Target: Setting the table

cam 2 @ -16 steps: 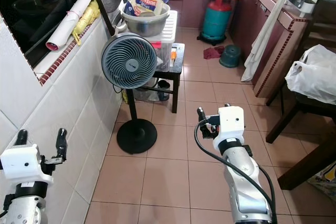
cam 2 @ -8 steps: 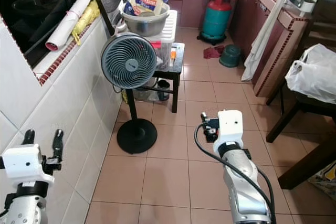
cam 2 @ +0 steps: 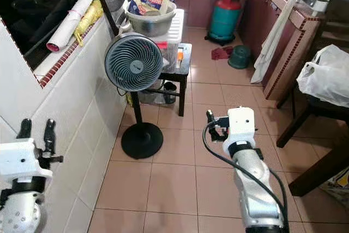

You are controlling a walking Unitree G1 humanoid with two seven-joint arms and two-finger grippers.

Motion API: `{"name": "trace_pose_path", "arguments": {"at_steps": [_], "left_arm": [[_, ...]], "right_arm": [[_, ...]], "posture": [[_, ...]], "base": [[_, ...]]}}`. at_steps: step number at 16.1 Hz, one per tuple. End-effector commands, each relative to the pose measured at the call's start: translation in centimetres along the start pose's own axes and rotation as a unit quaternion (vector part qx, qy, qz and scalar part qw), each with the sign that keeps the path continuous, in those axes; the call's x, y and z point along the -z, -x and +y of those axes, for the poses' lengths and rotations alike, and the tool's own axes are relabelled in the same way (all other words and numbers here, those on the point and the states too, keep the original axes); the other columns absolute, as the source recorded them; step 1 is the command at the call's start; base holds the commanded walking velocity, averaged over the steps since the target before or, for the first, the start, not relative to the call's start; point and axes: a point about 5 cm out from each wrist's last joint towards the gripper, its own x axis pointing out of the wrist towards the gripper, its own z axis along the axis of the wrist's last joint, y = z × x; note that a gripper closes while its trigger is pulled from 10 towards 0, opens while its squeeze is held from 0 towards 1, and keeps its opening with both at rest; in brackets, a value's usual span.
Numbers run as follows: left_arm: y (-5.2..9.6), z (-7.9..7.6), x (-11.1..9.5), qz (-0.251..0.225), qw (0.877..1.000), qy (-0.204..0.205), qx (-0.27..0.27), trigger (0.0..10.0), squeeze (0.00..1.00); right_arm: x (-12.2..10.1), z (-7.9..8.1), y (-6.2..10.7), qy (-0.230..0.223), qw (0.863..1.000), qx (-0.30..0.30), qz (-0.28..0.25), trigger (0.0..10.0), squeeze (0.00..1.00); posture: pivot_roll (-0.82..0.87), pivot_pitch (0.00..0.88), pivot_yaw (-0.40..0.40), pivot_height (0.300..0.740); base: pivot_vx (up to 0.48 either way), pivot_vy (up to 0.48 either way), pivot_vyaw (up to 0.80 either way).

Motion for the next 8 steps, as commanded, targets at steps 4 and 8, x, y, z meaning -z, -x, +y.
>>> {"name": "trace_pose_path", "arguments": {"at_steps": [4,8], "left_arm": [[-2.7,1.3,-3.6,-0.076,0.996,-0.012,-0.041,10.0,0.0],[-2.9,1.5,-3.9,-0.085,0.995,-0.013,-0.048,10.0,1.0]], "right_arm": [[-3.3,-0.1,-1.5,0.022,0.998,0.0,-0.063,10.0,0.0],[-4.1,0.5,-1.7,0.01,0.996,-0.016,-0.089,0.0,0.0]], "posture": [[-0.04,0.043,-0.003,0.74],[-0.05,0.039,0.002,0.74]], "base": [[0.0,0.0,0.0],[0.0,0.0,0.0]]}}
